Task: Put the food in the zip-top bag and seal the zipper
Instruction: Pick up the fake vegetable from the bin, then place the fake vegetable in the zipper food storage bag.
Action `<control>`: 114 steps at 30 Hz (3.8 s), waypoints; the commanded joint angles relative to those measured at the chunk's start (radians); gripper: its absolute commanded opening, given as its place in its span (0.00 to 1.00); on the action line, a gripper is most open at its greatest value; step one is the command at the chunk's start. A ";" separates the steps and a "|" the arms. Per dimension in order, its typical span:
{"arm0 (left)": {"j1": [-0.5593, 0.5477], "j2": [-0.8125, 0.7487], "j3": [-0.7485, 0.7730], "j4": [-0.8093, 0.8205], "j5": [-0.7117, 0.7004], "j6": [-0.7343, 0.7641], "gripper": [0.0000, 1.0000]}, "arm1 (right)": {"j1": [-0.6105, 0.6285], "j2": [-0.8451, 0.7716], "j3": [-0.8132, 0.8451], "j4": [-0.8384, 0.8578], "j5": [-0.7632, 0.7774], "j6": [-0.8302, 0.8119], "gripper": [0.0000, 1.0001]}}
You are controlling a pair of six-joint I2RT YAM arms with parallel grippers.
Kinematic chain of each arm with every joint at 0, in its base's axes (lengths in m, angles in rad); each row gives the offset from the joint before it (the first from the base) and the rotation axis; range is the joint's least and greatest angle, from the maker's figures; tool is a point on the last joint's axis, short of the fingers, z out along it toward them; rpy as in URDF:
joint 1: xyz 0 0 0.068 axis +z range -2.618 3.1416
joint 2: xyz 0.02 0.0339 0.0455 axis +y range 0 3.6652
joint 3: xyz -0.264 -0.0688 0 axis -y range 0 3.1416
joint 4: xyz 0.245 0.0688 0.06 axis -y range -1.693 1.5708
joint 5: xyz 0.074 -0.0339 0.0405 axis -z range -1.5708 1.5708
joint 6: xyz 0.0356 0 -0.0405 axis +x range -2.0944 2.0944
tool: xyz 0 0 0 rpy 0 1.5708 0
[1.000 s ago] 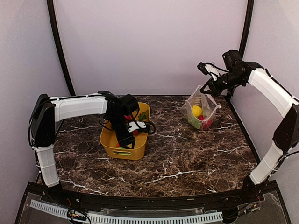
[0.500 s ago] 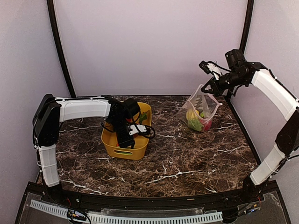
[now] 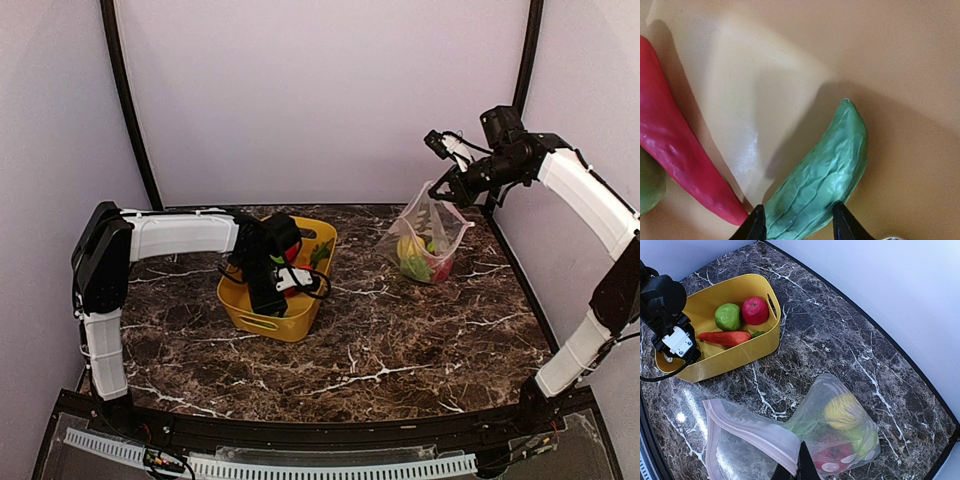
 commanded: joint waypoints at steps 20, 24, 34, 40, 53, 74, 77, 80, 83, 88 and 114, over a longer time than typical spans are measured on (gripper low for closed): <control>0.001 0.041 0.034 -0.033 -0.034 0.001 0.28 | 0.012 -0.013 0.042 0.002 -0.001 -0.005 0.00; 0.002 0.000 0.066 -0.019 -0.033 -0.035 0.23 | 0.015 -0.023 0.037 -0.003 0.018 -0.003 0.00; -0.002 -0.112 0.163 -0.002 -0.213 -0.150 0.19 | 0.042 -0.033 0.080 -0.058 0.066 0.029 0.00; -0.002 -0.167 0.216 0.065 -0.251 -0.196 0.15 | 0.043 -0.050 0.075 -0.068 0.095 0.026 0.00; -0.173 -0.376 0.128 0.712 0.057 -0.245 0.14 | 0.045 0.094 0.276 -0.098 0.080 0.106 0.00; -0.271 -0.047 0.231 1.570 0.146 -0.420 0.10 | 0.045 0.100 0.219 -0.088 -0.043 0.192 0.00; -0.271 0.009 0.241 1.595 0.101 -0.374 0.10 | 0.045 0.094 0.220 -0.089 -0.051 0.198 0.00; -0.271 0.084 0.270 1.586 0.054 -0.339 0.16 | 0.044 0.083 0.214 -0.088 -0.051 0.198 0.00; -0.271 0.144 0.313 1.551 0.017 -0.283 0.20 | 0.043 0.072 0.210 -0.088 -0.048 0.198 0.00; -0.271 0.175 0.286 1.569 -0.046 -0.272 0.24 | 0.034 0.059 0.200 -0.089 -0.039 0.194 0.00; -0.341 -0.092 0.151 1.126 -0.403 -0.885 0.54 | -0.001 0.082 0.158 -0.066 -0.069 0.195 0.00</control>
